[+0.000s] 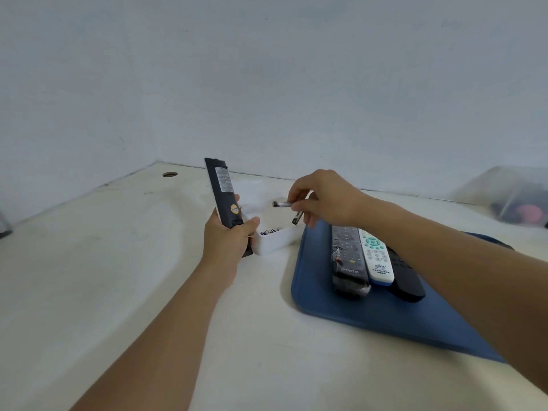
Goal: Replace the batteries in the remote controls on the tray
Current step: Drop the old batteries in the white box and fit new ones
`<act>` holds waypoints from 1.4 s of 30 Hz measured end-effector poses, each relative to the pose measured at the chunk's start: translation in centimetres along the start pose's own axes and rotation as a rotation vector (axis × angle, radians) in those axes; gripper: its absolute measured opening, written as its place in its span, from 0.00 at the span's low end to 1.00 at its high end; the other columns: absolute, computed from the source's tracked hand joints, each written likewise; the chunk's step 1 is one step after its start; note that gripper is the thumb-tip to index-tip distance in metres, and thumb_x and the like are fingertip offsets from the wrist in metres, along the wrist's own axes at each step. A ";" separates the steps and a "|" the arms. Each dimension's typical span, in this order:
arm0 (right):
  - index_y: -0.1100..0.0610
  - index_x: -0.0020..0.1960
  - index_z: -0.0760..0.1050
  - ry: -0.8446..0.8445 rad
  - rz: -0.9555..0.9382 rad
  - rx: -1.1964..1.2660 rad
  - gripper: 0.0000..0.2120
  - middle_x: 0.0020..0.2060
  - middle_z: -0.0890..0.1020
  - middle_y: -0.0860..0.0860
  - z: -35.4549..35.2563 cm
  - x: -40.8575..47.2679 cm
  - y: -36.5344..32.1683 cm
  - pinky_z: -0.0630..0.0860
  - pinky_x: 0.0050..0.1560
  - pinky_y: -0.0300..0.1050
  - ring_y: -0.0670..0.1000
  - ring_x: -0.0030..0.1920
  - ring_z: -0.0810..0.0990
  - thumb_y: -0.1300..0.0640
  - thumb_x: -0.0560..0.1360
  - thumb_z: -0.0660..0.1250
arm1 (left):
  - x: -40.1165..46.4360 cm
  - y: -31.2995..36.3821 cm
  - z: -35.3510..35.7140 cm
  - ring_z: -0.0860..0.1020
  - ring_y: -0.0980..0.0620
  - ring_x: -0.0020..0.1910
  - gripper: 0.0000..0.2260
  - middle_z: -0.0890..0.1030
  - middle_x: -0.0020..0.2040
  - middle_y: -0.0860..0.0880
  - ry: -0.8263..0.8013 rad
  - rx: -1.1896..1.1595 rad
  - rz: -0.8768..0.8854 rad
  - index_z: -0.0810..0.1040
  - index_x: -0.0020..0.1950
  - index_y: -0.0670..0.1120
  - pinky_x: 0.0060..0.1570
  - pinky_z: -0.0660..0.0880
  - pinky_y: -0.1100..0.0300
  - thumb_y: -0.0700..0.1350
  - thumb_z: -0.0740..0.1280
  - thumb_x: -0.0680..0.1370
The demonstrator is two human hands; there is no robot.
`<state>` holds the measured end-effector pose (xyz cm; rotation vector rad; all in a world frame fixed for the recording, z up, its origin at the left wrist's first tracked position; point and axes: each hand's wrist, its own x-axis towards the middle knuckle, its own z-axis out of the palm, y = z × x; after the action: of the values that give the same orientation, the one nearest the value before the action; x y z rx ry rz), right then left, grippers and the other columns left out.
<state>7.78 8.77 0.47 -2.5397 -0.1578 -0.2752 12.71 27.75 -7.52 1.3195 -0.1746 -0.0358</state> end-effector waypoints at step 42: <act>0.58 0.47 0.82 0.307 0.178 -0.018 0.01 0.33 0.83 0.49 -9.9 -18.4 11.1 0.69 0.30 0.31 0.40 0.26 0.76 0.61 0.76 0.72 | -9.4 -1.2 23.0 0.79 0.52 0.34 0.08 0.80 0.42 0.44 -0.677 -0.063 -0.282 0.77 0.61 0.40 0.31 0.78 0.58 0.39 0.64 0.83</act>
<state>-9.80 -6.93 -1.58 -2.4720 0.1886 -0.5901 0.08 6.52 -4.18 1.2197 -0.5543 -0.7264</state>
